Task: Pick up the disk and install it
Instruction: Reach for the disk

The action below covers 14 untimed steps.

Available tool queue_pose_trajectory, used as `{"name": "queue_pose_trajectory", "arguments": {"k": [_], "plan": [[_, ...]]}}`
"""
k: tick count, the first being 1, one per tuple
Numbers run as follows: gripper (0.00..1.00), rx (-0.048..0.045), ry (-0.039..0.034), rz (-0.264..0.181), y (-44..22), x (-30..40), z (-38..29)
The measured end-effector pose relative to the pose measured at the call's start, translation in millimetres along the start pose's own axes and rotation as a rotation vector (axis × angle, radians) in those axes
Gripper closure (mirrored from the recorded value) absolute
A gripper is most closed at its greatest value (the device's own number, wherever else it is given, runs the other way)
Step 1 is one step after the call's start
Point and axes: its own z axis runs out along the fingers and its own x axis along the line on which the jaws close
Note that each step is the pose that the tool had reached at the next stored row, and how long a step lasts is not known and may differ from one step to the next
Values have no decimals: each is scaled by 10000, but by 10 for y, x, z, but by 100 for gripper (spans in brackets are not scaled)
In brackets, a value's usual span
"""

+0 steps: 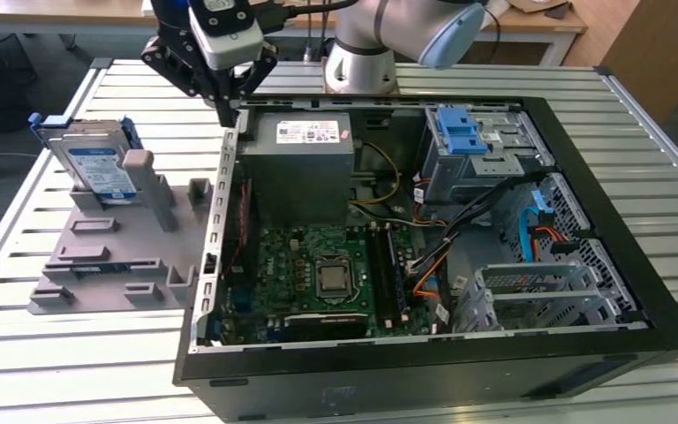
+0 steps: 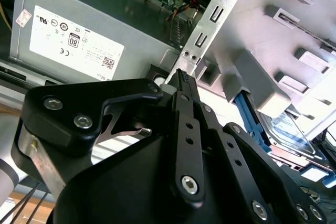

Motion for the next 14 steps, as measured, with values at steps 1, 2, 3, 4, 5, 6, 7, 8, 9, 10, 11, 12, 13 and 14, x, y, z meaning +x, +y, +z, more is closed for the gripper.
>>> {"name": "queue_pose_trajectory", "arguments": {"k": [1,2,3,4,5,6,7,8,9,10,11,12,13,14], "plan": [[89,2,2,1,7,8,0],[89,1,2,1,13,15,1],[89,2,3,0,19,23,2],[89,1,5,0,30,35,4],[89,2,6,-1,44,51,5],[89,1,6,-1,55,70,7],[89,0,7,0,65,88,9],[89,1,12,1,73,107,11],[89,4,17,2,78,125,11],[89,3,23,1,80,142,14],[89,3,29,1,81,158,17],[89,4,39,2,81,173,19],[89,5,49,2,82,189,21],[89,6,60,2,83,204,22]]}}
